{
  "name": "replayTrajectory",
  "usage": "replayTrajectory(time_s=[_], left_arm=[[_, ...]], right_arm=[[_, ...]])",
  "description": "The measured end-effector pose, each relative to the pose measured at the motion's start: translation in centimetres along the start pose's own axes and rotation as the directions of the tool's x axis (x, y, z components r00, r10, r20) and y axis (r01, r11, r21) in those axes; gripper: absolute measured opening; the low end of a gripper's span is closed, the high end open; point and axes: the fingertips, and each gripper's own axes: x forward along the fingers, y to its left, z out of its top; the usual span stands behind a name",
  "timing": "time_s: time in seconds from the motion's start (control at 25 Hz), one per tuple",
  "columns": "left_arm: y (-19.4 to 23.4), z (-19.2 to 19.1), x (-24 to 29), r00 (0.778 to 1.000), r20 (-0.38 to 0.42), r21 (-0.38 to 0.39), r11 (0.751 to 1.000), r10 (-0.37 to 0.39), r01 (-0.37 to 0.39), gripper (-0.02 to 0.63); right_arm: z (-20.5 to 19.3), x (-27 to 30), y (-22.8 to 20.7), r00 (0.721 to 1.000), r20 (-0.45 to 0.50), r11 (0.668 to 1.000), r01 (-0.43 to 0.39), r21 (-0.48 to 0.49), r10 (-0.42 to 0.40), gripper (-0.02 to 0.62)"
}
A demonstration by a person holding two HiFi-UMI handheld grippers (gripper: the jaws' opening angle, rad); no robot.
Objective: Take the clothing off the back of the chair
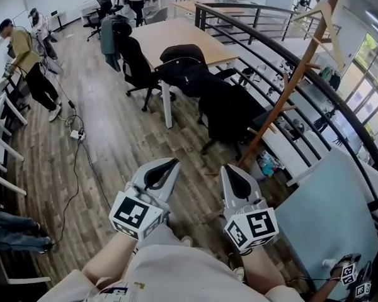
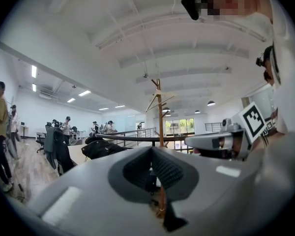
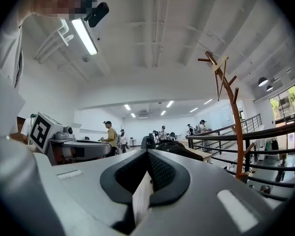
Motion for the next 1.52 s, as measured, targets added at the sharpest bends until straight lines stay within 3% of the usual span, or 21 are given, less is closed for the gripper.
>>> replayTrajectory(time_s=[0.92, 1.52], left_arm=[[4.2, -1.4, 1.1, 0.999, 0.027, -0.025, 0.999, 0.046, -0.046, 0.000], [11.3, -1.4, 6.3, 0.999, 0.029, -0.041, 0.999, -0.013, 0.015, 0.000]], right_arm=[[-1.1, 4.8, 0.1, 1.000, -0.019, 0.999, -0.025, -0.045, 0.024, 0.000], [-0.9, 13.0, -1.3, 0.999, -0.048, 0.999, 0.013, -0.053, -0.016, 0.000]])
